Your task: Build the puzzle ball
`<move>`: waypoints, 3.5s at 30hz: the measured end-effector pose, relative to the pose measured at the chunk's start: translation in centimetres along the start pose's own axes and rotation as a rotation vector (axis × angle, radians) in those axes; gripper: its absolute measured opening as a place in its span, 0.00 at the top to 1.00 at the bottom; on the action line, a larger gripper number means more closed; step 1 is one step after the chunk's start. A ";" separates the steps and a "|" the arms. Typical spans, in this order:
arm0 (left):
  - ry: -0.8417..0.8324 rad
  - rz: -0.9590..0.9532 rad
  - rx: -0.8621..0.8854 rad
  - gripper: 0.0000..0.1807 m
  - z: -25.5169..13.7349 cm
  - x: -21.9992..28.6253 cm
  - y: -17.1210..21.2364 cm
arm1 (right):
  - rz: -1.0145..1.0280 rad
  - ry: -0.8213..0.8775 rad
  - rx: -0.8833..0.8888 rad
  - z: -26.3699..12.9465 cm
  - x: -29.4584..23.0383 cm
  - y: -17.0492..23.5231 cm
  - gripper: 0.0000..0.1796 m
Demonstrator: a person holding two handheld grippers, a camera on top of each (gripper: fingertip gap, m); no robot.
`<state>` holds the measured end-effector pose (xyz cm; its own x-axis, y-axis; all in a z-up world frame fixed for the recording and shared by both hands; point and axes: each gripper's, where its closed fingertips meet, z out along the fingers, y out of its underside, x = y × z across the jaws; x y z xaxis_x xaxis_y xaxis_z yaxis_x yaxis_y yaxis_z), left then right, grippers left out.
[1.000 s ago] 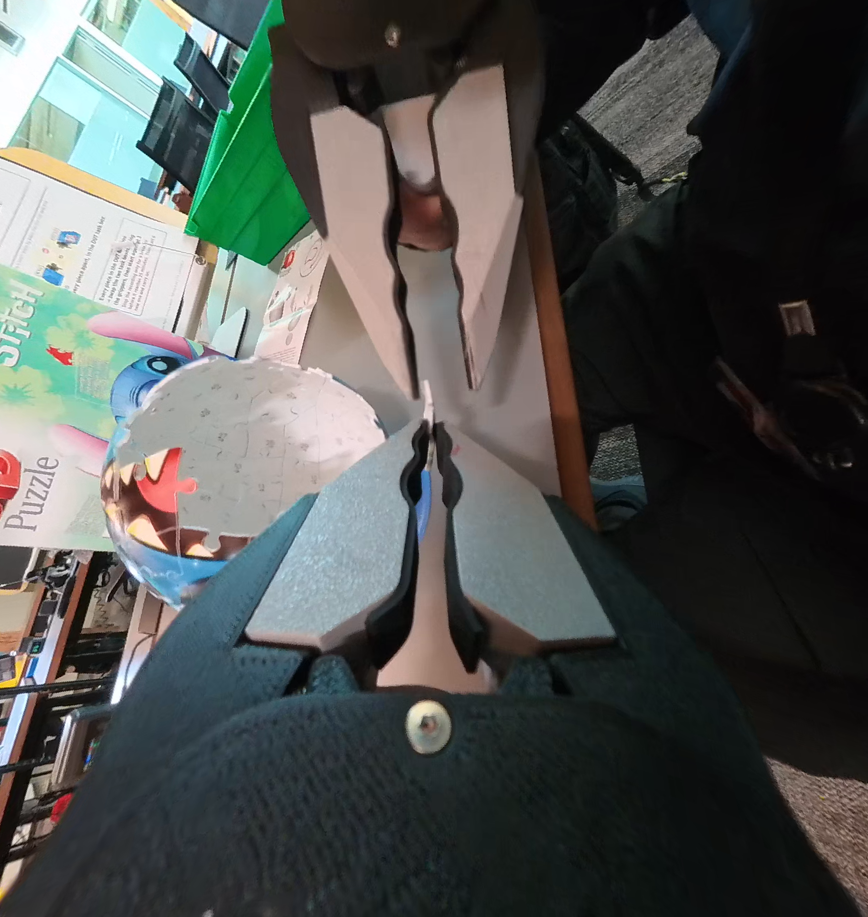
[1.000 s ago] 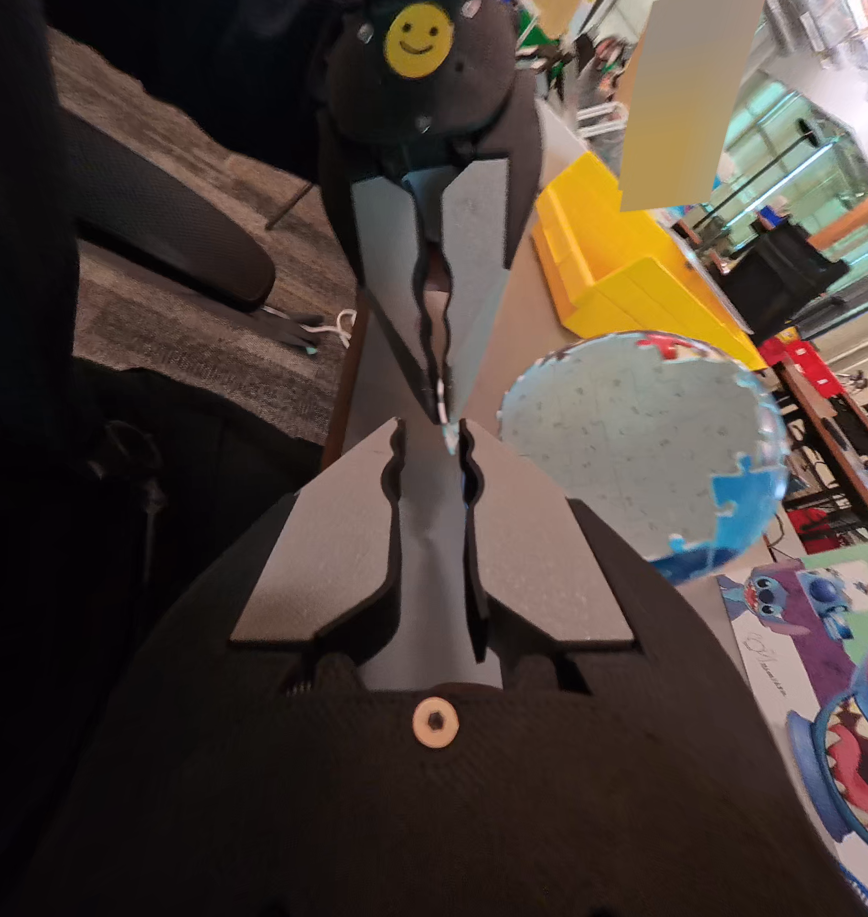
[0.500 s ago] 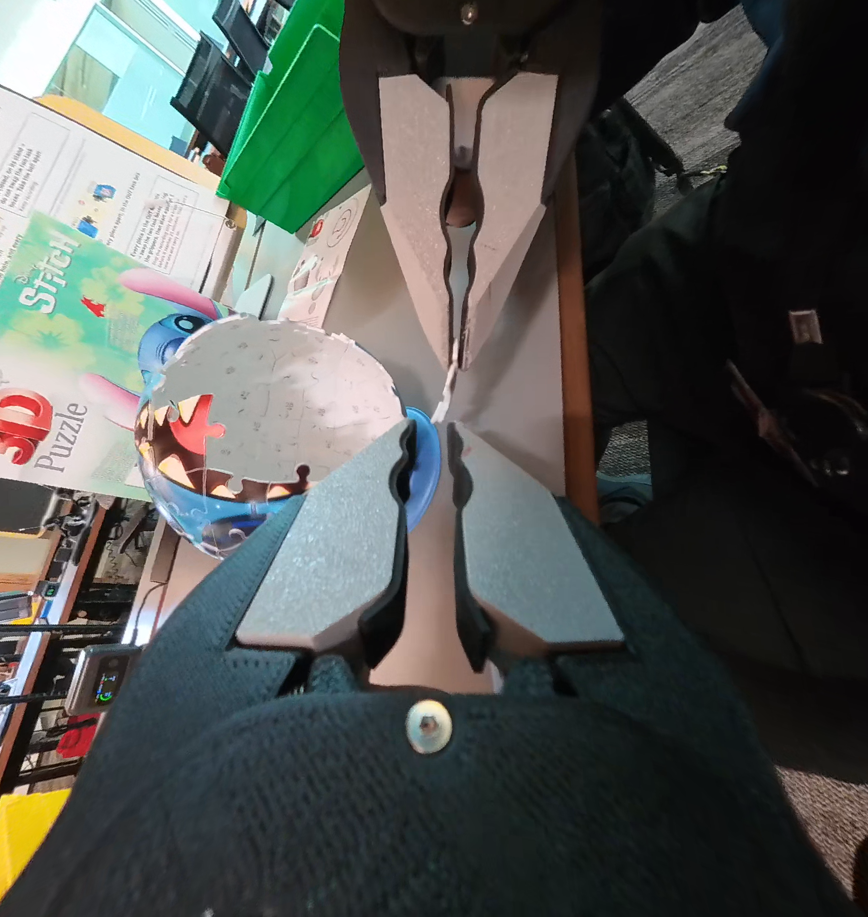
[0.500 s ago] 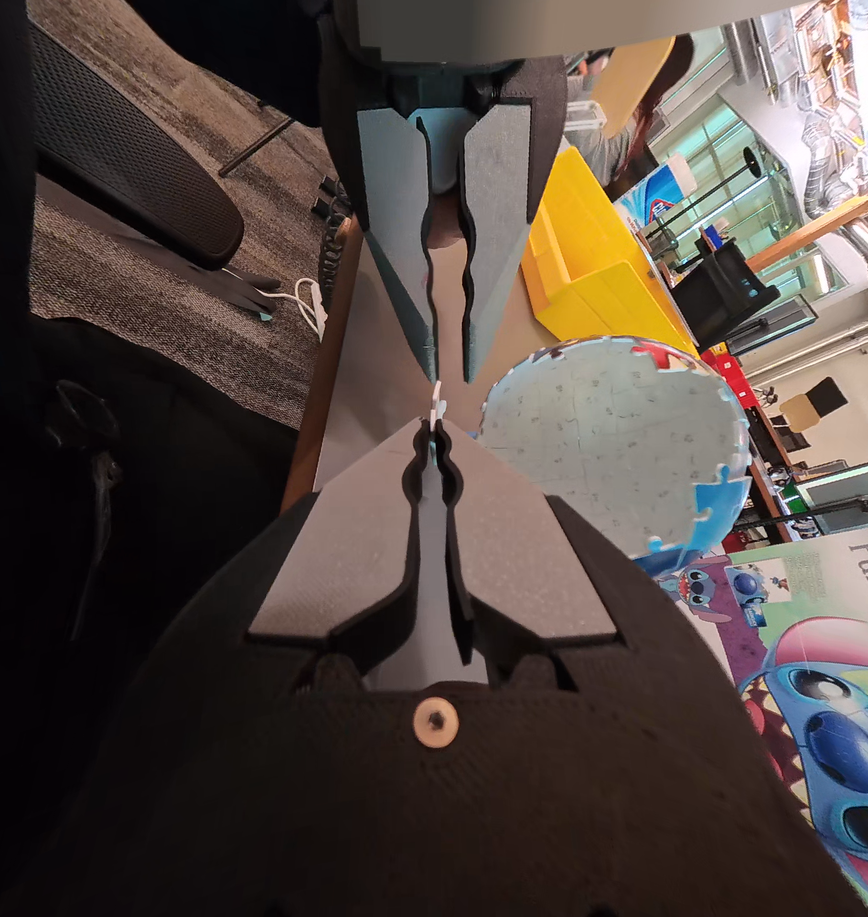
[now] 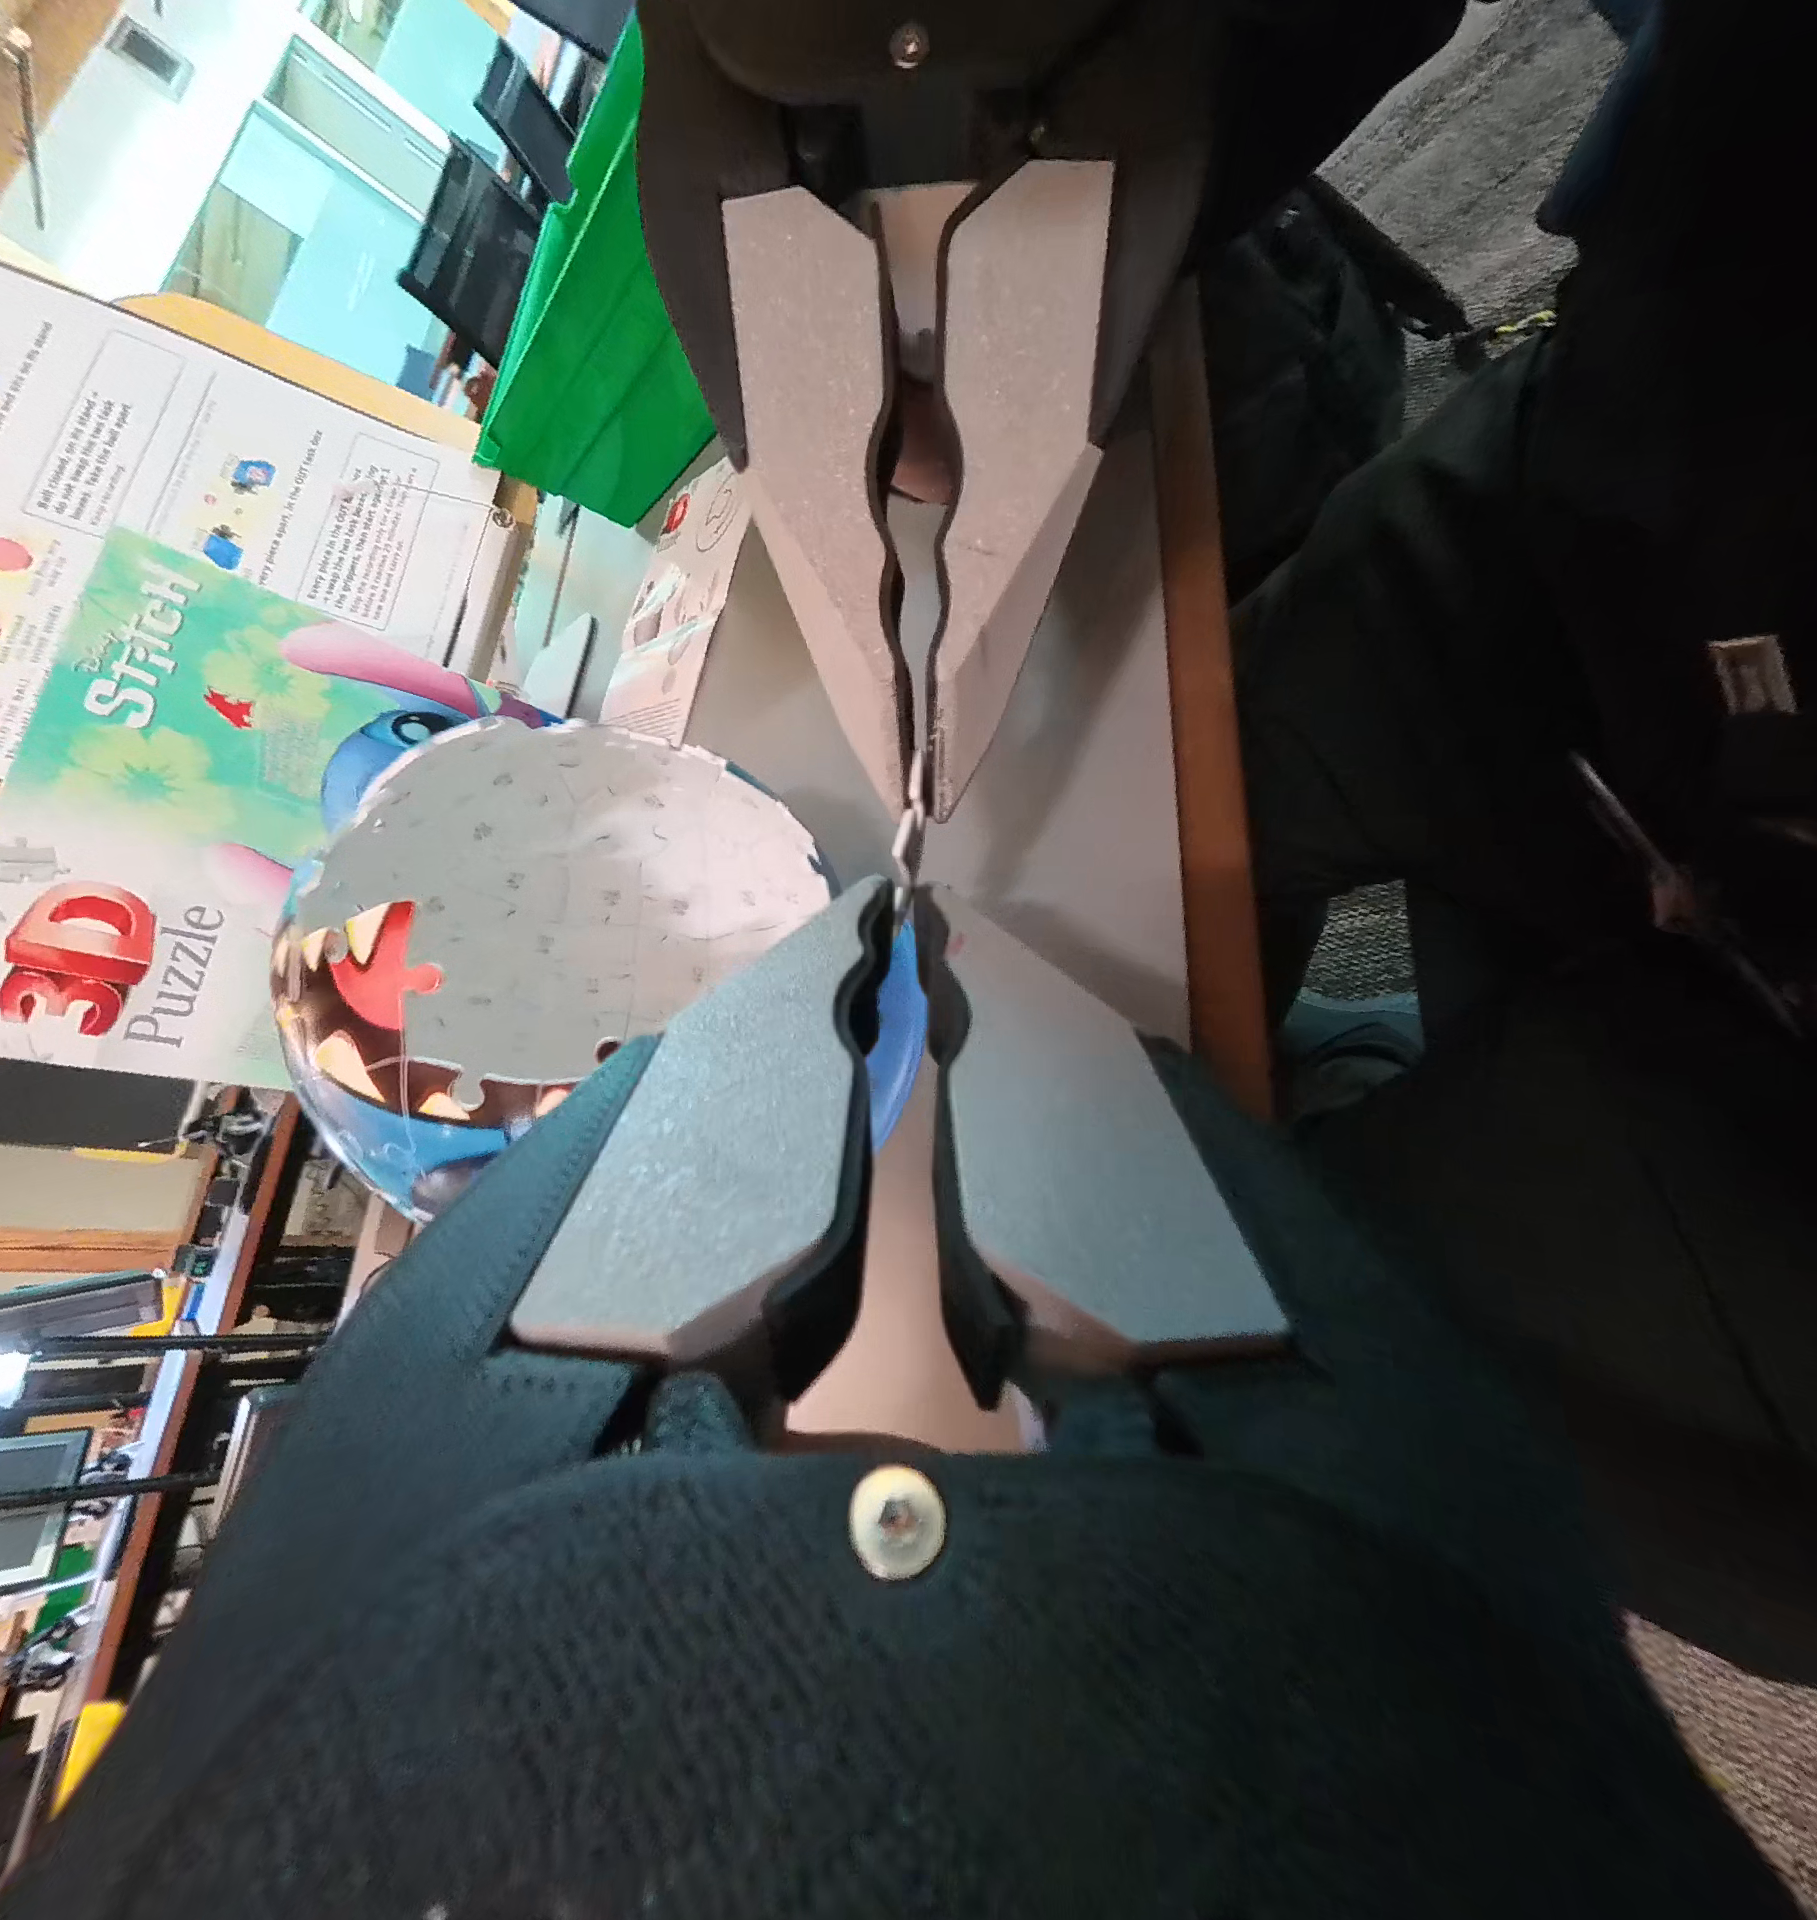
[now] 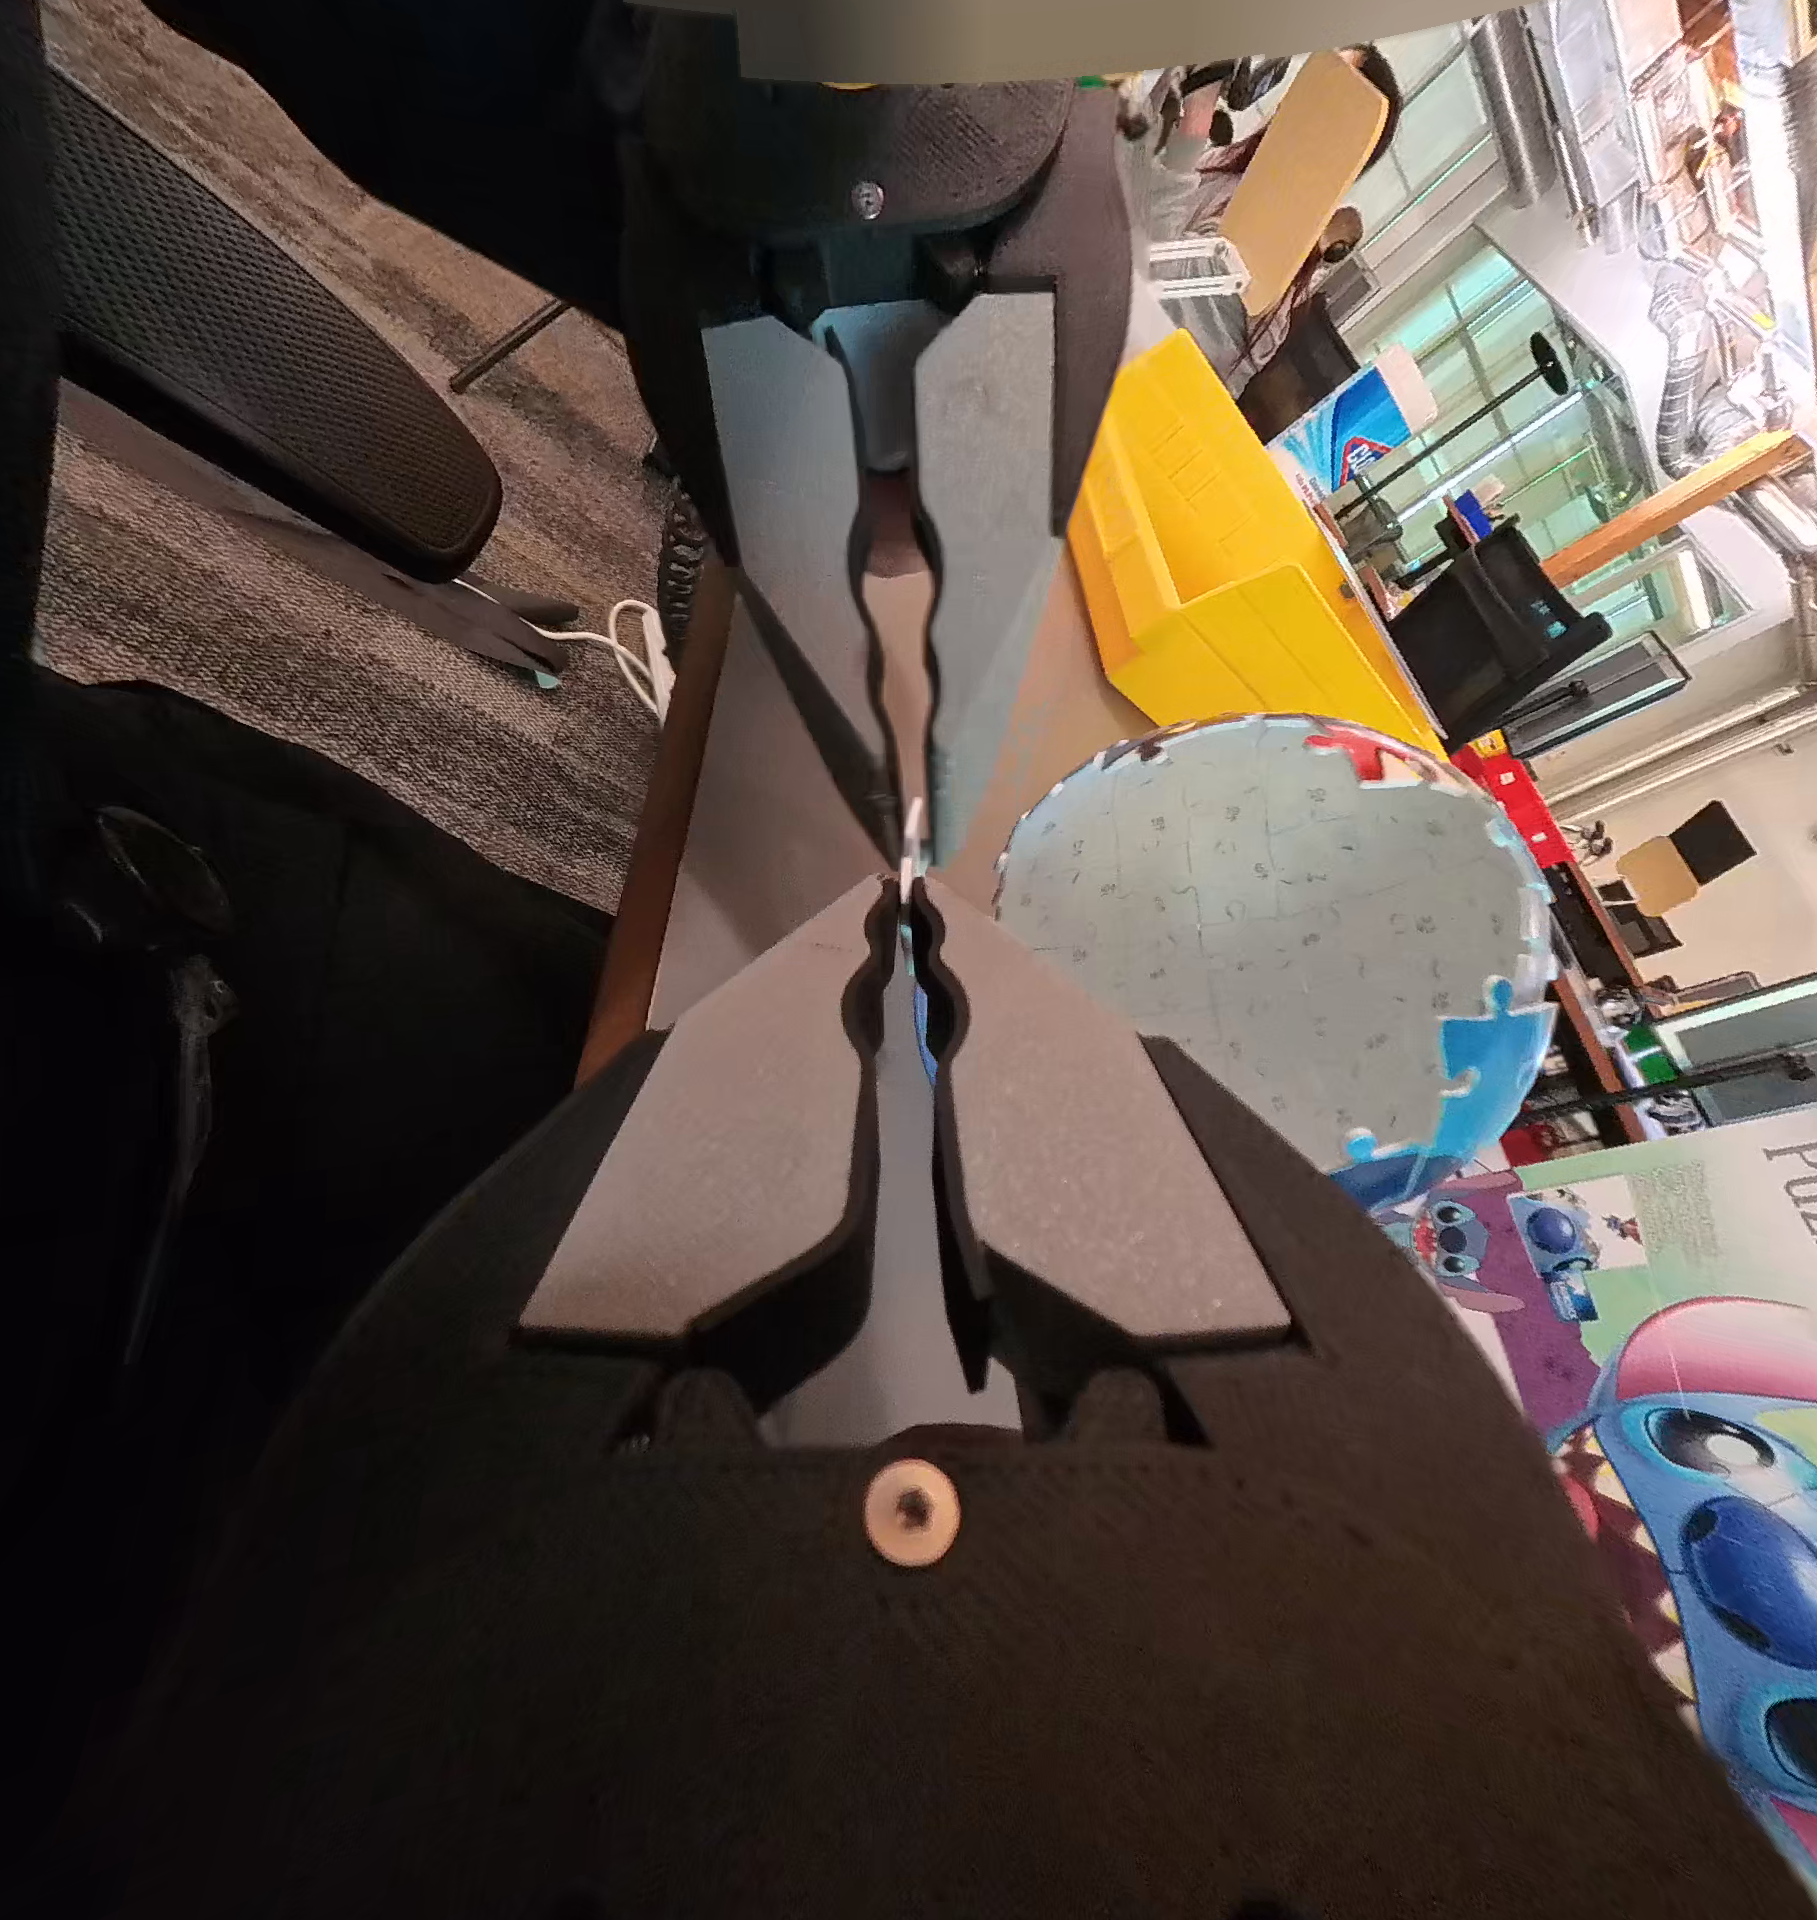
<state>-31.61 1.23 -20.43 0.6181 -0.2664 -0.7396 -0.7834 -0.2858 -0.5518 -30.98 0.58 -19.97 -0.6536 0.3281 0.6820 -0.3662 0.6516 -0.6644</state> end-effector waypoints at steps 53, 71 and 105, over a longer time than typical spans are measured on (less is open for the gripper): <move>0.077 0.027 -0.080 1.00 0.1 -1.3 4.1 | 0.364 0.122 -0.230 -8.8 7.0 12.9 0.95; 0.115 0.038 -0.107 1.00 0.4 -1.1 4.3 | 0.450 0.130 -0.147 -9.6 8.4 12.8 0.95; 0.085 0.068 -0.112 1.00 0.3 -1.6 4.1 | 0.392 0.057 -0.104 -8.8 6.6 9.7 0.92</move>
<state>-35.85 0.78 -21.69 0.5708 -0.3646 -0.7357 -0.8146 -0.3639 -0.4517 -33.07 15.08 -19.21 -0.6912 0.6013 0.4008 -0.0255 0.5340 -0.8451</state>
